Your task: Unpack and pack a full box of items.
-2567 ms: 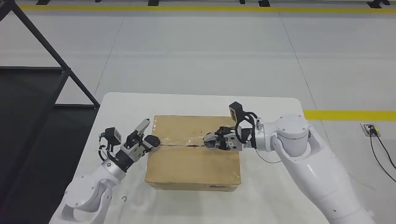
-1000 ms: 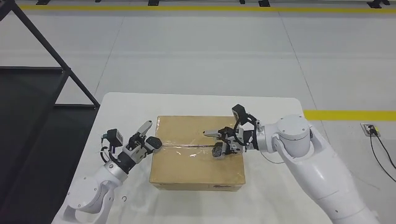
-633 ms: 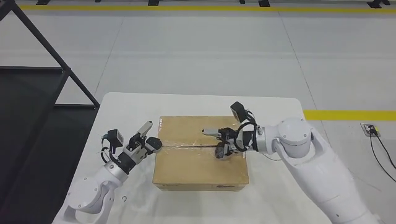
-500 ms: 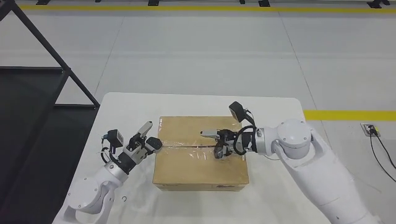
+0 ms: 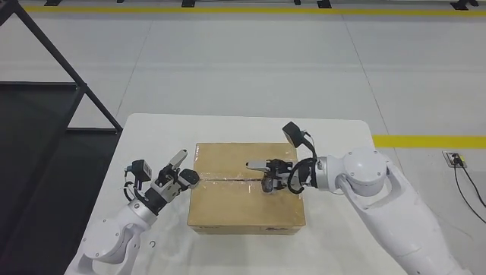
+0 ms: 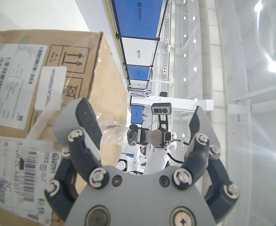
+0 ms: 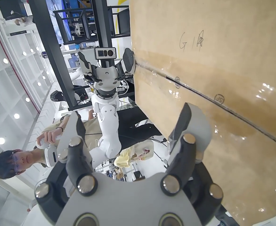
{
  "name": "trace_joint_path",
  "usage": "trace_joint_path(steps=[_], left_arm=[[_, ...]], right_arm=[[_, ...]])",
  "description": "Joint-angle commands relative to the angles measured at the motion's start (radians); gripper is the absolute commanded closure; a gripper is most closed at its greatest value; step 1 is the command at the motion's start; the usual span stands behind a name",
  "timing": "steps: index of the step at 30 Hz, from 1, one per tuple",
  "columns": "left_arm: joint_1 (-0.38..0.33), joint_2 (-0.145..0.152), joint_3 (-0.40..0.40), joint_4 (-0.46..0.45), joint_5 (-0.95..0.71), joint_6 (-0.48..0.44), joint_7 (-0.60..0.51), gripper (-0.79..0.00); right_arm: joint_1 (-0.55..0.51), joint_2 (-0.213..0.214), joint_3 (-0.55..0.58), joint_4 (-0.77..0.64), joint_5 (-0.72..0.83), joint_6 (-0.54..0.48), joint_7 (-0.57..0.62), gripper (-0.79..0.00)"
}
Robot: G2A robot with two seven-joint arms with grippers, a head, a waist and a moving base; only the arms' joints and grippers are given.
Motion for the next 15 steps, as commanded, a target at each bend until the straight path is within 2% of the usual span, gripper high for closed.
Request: trace_joint_path(steps=[1,7,15], left_arm=[[0.001,0.0,-0.001,-0.001,0.0,-0.002,-0.002,-0.785],[0.011,0.001,-0.015,-0.006,-0.009,-0.008,-0.003,-0.785],[0.052,0.004,-0.07,-0.03,-0.053,-0.035,-0.001,-0.785]], right_arm=[[0.0,0.0,-0.002,-0.012,-0.008,-0.007,-0.004,0.0],[0.015,-0.001,-0.013,-0.034,-0.03,-0.031,-0.014,0.0],[0.054,-0.012,-0.023,-0.04,0.022,-0.076,-0.007,0.0]])
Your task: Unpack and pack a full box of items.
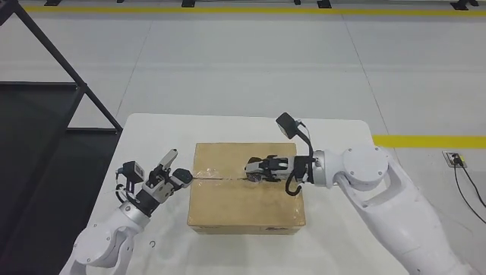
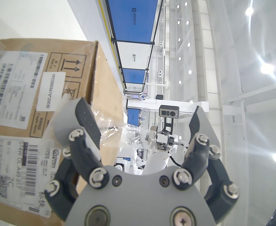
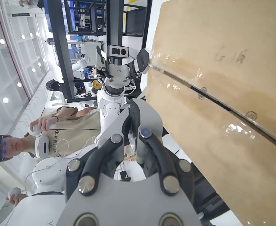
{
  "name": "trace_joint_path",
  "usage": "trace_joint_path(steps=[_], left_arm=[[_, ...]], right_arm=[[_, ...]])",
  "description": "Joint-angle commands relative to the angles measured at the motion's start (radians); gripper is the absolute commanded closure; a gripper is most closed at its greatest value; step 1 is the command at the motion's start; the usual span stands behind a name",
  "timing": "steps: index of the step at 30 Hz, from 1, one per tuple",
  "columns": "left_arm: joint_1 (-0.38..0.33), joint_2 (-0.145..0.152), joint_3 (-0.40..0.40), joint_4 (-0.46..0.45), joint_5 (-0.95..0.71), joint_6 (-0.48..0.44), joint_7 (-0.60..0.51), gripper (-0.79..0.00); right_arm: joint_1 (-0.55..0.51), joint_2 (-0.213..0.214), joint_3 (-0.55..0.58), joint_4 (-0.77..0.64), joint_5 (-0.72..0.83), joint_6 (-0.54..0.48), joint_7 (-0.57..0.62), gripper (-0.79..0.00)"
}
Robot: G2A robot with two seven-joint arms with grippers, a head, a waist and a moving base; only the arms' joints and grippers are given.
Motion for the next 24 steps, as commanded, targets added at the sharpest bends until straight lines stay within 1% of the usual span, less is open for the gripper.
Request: trace_joint_path(steps=[1,7,11,17,24], left_arm=[[0.014,0.001,-0.022,-0.006,-0.017,-0.006,-0.002,-0.785],[0.045,0.005,-0.066,-0.012,-0.047,-0.017,-0.016,-0.785],[0.064,0.006,-0.086,-0.004,-0.071,-0.024,-0.023,-0.785],[0.075,0.007,-0.103,0.021,-0.096,-0.028,-0.036,-0.785],[0.082,0.008,-0.116,0.042,-0.119,-0.032,-0.054,-0.785]], right_arm=[[0.011,-0.004,-0.004,-0.004,0.021,-0.011,-0.002,0.0],[0.043,-0.02,-0.015,0.0,0.1,-0.056,-0.025,0.0],[0.075,-0.037,-0.035,0.012,0.178,-0.102,-0.042,0.0],[0.133,-0.063,-0.077,0.045,0.256,-0.125,-0.05,0.0],[0.174,-0.087,-0.116,0.065,0.302,-0.152,-0.051,0.0]])
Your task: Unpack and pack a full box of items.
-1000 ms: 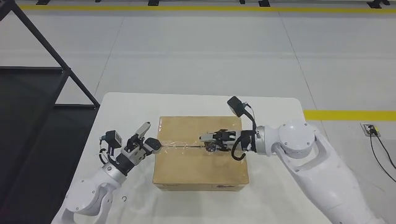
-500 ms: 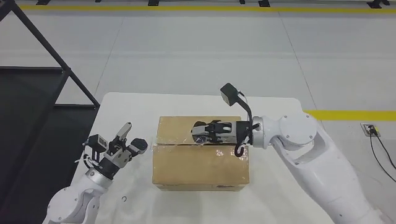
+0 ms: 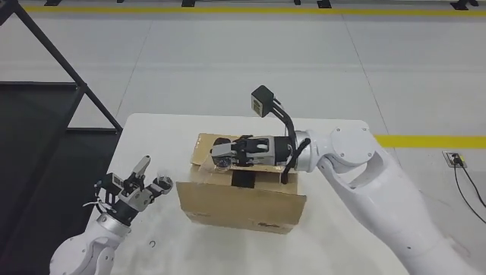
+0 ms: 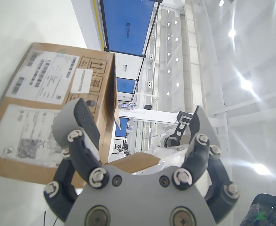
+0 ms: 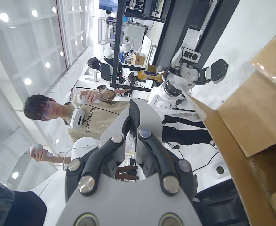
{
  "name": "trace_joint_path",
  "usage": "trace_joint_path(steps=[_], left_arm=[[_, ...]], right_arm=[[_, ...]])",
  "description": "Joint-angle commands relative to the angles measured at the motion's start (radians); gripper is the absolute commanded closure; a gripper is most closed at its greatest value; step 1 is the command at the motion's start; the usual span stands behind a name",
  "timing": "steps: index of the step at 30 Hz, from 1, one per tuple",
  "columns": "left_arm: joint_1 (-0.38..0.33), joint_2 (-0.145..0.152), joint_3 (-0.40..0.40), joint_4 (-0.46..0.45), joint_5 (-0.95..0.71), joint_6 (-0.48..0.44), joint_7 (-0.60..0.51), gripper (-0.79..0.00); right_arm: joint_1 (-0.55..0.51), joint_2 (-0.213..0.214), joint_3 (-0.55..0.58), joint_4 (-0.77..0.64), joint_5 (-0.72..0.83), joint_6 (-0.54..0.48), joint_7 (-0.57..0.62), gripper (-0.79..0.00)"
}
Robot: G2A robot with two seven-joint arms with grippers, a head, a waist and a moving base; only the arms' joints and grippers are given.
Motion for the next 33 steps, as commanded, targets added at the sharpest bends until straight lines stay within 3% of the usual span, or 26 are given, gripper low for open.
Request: trace_joint_path(steps=[1,33], left_arm=[[0.001,0.0,-0.002,0.003,-0.007,0.0,-0.004,-0.785],[0.01,-0.007,0.098,0.021,0.031,0.002,-0.029,-0.785]], right_arm=[[0.007,-0.004,-0.007,0.002,0.008,-0.003,0.01,0.0],[-0.019,-0.029,0.008,-0.088,0.027,-0.077,0.026,0.0]])
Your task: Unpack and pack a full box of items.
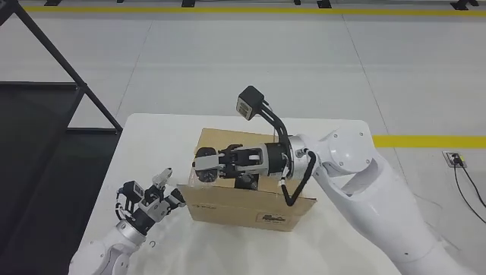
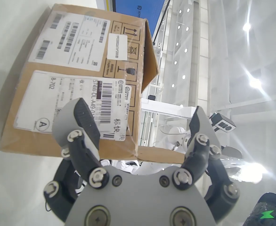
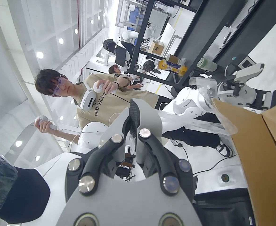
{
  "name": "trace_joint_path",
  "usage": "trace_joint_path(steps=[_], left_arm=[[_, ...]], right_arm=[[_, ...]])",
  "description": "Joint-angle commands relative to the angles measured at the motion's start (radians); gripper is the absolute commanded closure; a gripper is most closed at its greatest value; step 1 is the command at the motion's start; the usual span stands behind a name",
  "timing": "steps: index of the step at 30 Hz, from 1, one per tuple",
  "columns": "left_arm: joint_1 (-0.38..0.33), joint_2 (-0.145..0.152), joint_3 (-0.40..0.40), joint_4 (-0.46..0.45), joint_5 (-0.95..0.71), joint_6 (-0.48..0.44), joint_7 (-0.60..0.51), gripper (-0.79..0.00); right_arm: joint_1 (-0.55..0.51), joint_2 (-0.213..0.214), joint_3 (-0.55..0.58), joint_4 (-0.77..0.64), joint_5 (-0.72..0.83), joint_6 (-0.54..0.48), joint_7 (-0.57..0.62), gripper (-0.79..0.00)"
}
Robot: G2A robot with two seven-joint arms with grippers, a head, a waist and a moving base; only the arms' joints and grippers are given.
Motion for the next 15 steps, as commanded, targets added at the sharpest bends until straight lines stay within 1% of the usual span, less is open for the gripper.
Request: trace_joint_path(steps=[1,15], left_arm=[[-0.002,0.0,0.006,0.002,0.002,0.001,-0.001,-0.785],[-0.012,-0.004,0.042,0.026,0.016,0.002,-0.002,-0.785]], right_arm=[[-0.002,-0.001,0.002,-0.007,-0.003,0.0,-0.003,0.0],[0.001,-0.013,0.005,-0.033,-0.004,-0.019,-0.011,0.0]])
